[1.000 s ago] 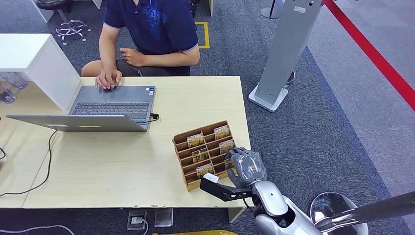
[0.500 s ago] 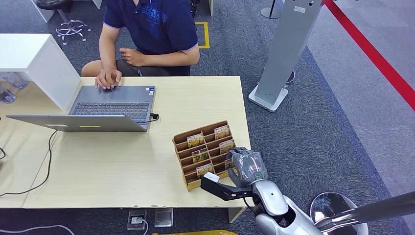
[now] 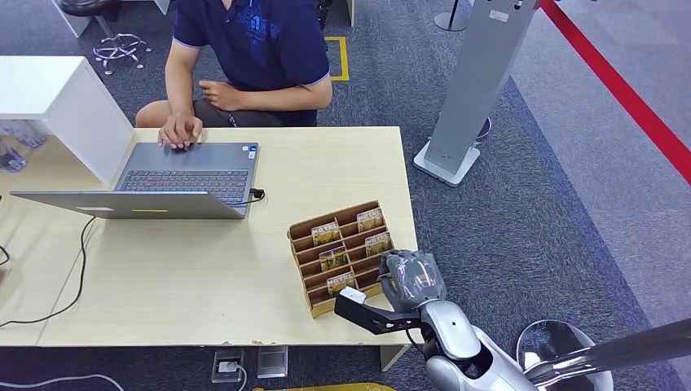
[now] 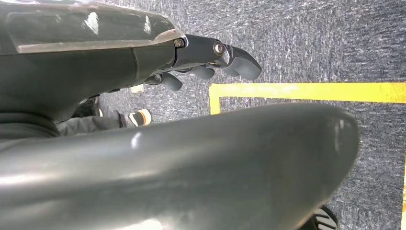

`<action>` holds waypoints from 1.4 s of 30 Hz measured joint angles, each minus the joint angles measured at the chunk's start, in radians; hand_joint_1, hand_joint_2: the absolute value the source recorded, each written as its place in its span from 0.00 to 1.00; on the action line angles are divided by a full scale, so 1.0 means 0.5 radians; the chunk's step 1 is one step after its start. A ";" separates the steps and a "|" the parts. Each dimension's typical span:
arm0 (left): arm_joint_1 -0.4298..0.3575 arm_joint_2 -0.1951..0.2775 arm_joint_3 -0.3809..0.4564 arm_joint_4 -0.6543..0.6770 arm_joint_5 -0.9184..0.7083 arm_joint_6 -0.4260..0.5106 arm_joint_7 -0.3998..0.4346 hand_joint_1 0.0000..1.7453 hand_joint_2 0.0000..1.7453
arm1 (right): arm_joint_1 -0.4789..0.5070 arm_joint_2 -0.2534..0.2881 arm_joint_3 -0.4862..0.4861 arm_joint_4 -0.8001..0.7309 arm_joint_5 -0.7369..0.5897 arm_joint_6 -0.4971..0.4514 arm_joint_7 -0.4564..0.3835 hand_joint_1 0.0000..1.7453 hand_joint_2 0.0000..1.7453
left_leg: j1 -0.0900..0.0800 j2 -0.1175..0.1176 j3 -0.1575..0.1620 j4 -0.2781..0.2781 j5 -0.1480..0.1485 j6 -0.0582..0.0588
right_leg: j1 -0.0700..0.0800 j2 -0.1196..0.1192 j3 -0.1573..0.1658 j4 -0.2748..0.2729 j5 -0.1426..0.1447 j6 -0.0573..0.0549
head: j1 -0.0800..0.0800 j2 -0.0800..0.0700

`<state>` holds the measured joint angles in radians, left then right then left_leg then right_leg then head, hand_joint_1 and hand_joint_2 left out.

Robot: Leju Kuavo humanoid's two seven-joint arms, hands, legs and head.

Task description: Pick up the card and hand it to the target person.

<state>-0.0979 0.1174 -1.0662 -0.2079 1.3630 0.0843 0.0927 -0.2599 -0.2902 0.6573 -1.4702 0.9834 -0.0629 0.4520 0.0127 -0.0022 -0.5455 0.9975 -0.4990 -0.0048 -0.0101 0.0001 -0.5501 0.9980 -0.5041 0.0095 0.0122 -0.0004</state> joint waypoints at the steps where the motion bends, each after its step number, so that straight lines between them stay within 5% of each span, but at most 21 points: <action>1: 0.000 0.000 0.000 0.000 0.000 0.000 0.000 0.00 0.00 | 0.000 0.000 0.000 0.000 0.000 -0.001 0.000 0.77 1.00 | 0.000 0.000 0.000 0.000 0.000 0.000 | 0.000 0.000 0.000 0.000 0.000 0.000 | 0.000 0.000; 10: 0.000 -0.002 0.000 0.000 0.000 0.000 0.000 0.00 0.00 | 0.000 -0.002 -0.005 0.000 0.000 -0.005 0.000 1.00 1.00 | 0.000 0.000 0.002 0.000 0.000 0.000 | 0.000 0.000 0.001 0.000 0.000 0.000 | 0.000 0.000; 30: 0.000 -0.002 -0.008 0.000 -0.029 0.002 -0.018 0.00 0.00 | 0.072 -0.003 -0.060 -0.069 0.061 -0.034 -0.014 1.00 1.00 | 0.000 0.000 0.001 0.000 0.000 0.001 | 0.000 0.000 0.002 0.000 0.000 0.000 | 0.001 0.000; 42: 0.000 0.000 -0.008 0.000 -0.018 0.000 -0.069 0.00 0.00 | 0.019 -0.011 -0.065 -0.471 0.145 -0.079 -0.061 1.00 1.00 | 0.000 0.000 0.001 0.000 0.001 0.001 | 0.000 0.000 0.002 0.001 0.000 0.000 | -0.001 0.000</action>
<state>-0.0978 0.1175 -1.0700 -0.2079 1.3542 0.0843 0.0581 -0.2502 -0.2956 0.6246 -1.7059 1.0558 -0.1025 0.4213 0.0126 -0.0022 -0.5448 0.9976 -0.4986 -0.0044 -0.0101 0.0001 -0.5491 0.9984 -0.5039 0.0095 0.0118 -0.0004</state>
